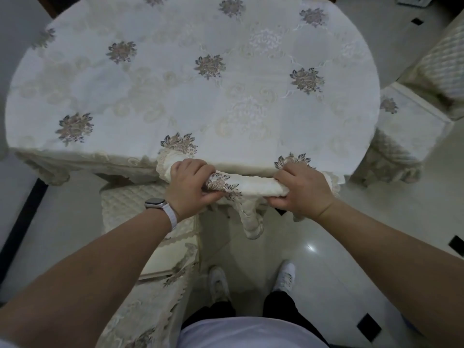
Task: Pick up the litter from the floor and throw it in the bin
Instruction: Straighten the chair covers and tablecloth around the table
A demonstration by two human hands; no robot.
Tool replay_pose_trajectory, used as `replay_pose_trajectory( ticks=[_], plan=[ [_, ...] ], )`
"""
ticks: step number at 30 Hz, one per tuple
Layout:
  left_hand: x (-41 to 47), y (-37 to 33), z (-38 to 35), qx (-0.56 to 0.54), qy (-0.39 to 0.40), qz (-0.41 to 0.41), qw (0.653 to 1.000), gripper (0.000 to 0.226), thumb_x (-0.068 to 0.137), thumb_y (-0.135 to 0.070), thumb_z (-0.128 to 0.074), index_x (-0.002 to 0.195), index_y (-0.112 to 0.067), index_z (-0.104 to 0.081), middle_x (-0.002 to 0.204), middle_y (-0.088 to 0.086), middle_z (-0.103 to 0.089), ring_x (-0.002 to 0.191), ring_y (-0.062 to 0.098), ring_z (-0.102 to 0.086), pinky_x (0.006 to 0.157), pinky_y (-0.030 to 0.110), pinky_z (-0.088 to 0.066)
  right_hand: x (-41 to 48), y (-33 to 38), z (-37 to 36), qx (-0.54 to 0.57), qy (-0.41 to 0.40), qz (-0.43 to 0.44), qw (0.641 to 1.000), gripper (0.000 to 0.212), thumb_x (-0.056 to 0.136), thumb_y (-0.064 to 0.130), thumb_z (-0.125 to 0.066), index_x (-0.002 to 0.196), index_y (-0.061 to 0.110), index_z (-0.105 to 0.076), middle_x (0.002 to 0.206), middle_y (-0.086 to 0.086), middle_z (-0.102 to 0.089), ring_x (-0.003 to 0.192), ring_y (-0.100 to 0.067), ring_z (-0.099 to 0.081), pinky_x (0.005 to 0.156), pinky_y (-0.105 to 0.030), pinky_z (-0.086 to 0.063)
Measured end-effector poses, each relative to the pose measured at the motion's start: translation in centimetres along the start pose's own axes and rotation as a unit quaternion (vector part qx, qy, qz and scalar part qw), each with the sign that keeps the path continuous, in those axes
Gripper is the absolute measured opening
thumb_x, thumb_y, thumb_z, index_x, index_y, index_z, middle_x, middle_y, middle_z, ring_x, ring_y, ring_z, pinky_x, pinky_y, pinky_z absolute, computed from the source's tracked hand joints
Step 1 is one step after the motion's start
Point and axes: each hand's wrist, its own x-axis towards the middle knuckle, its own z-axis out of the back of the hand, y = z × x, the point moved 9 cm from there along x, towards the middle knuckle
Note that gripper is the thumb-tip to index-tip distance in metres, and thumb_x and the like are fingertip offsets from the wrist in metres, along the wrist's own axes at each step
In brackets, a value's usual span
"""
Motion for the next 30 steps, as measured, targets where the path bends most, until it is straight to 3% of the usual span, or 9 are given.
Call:
replay_pose_trajectory(
  ticks=[9,17,23,27,30],
  plan=[
    [-0.2,-0.1,0.0,0.001,0.015,0.0,1.0,0.054,0.076,-0.065,-0.06,0.104,-0.019,-0.06,0.103,0.005,-0.06,0.101,0.026,-0.05,0.088,0.041,-0.031,0.1,0.2,-0.3,-0.01,0.025,-0.005,1.0,0.043,0.069,0.053,-0.067,0.076,0.011,-0.067,0.07,-0.005,-0.055,0.059,-0.026,-0.052,0.047,-0.031,-0.041],
    [-0.7,-2.7,2.0,-0.034,0.065,0.003,0.997,0.053,0.086,-0.055,-0.058,0.116,-0.011,-0.065,0.122,0.009,-0.063,0.114,0.029,-0.056,0.099,0.049,-0.043,0.1,1.9,0.4,0.03,0.1,-0.02,0.994,0.043,0.078,0.047,-0.055,0.098,0.013,-0.071,0.081,-0.005,-0.062,0.068,-0.03,-0.059,0.053,-0.037,-0.049],
    [-3.5,-6.9,5.9,0.054,0.025,0.039,0.997,0.046,0.089,-0.046,-0.06,0.124,-0.015,-0.064,0.127,0.008,-0.061,0.119,0.027,-0.054,0.1,0.045,-0.045,-0.2,4.0,1.4,-0.002,0.167,0.072,0.983,0.05,0.088,0.051,-0.056,0.125,0.016,-0.058,0.121,-0.005,-0.061,0.103,-0.027,-0.06,0.082,-0.042,-0.054],
    [-6.8,-9.1,7.7,0.115,0.008,0.093,0.989,0.051,0.092,-0.051,-0.055,0.127,-0.015,-0.064,0.13,0.008,-0.061,0.123,0.029,-0.054,0.104,0.047,-0.043,-0.3,5.6,2.8,0.022,0.164,0.146,0.975,0.053,0.087,0.054,-0.048,0.124,0.016,-0.057,0.123,-0.007,-0.061,0.106,-0.029,-0.06,0.081,-0.042,-0.054],
    [-9.8,-10.8,9.0,0.143,-0.018,0.144,0.979,0.051,0.091,-0.05,-0.056,0.127,-0.014,-0.063,0.13,0.008,-0.061,0.121,0.029,-0.054,0.104,0.045,-0.044,-0.5,6.9,3.5,0.019,0.179,0.19,0.965,0.056,0.089,0.055,-0.047,0.129,0.017,-0.056,0.129,-0.006,-0.059,0.114,-0.027,-0.057,0.089,-0.041,-0.051]
  ],
)
